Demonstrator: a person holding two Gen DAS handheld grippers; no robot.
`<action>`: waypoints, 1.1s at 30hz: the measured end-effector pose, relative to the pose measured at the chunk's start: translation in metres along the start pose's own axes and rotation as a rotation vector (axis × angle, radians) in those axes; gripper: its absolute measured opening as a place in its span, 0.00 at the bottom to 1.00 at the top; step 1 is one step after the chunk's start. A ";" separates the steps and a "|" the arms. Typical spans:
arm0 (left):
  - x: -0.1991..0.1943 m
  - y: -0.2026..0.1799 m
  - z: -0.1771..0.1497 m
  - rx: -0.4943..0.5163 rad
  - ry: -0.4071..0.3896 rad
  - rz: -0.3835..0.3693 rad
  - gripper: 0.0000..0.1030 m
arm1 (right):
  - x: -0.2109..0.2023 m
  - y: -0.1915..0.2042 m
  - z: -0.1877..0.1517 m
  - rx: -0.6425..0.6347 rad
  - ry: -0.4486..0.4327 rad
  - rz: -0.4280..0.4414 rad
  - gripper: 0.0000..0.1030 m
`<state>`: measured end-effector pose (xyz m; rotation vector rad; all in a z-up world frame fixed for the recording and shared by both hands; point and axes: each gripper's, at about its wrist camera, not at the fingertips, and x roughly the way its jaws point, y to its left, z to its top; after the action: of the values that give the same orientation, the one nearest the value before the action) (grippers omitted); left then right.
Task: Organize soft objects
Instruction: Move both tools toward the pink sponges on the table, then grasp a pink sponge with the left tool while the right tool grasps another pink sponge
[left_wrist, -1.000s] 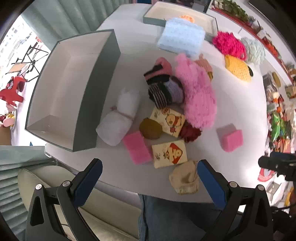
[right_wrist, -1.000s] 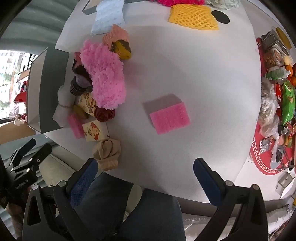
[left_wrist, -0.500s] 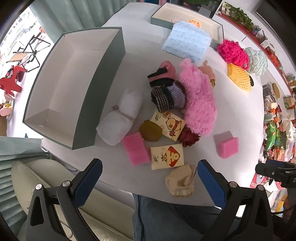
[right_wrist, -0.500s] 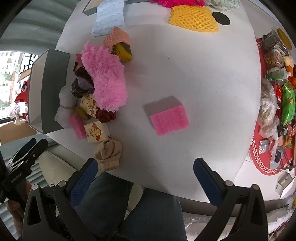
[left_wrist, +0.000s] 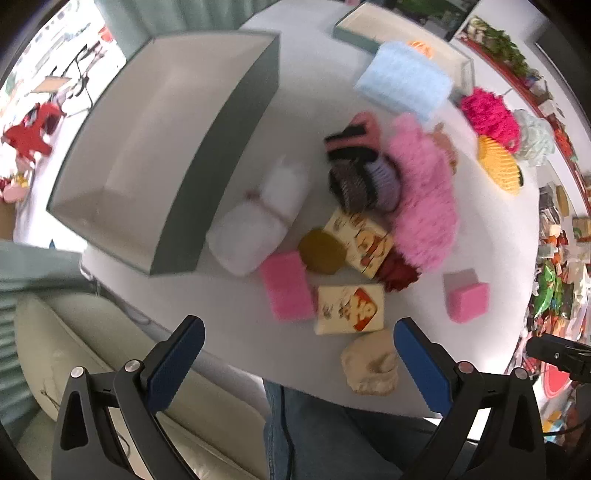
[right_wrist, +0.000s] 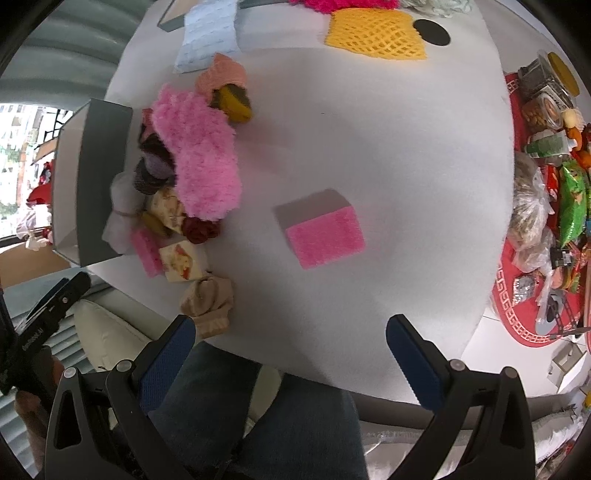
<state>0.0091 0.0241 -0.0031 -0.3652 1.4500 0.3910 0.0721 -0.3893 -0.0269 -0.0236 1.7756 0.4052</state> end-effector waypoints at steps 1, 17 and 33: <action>0.004 0.002 -0.002 -0.008 0.015 0.003 1.00 | 0.002 -0.003 -0.001 0.001 -0.002 -0.008 1.00; 0.087 0.019 -0.015 -0.192 0.111 0.046 1.00 | 0.063 -0.008 -0.020 -0.093 0.040 -0.093 1.00; 0.129 0.027 -0.040 -0.244 0.099 0.051 1.00 | 0.100 -0.008 0.032 -0.172 -0.050 -0.228 1.00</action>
<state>-0.0281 0.0339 -0.1350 -0.5499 1.5141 0.6010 0.0791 -0.3673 -0.1300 -0.3319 1.6629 0.3876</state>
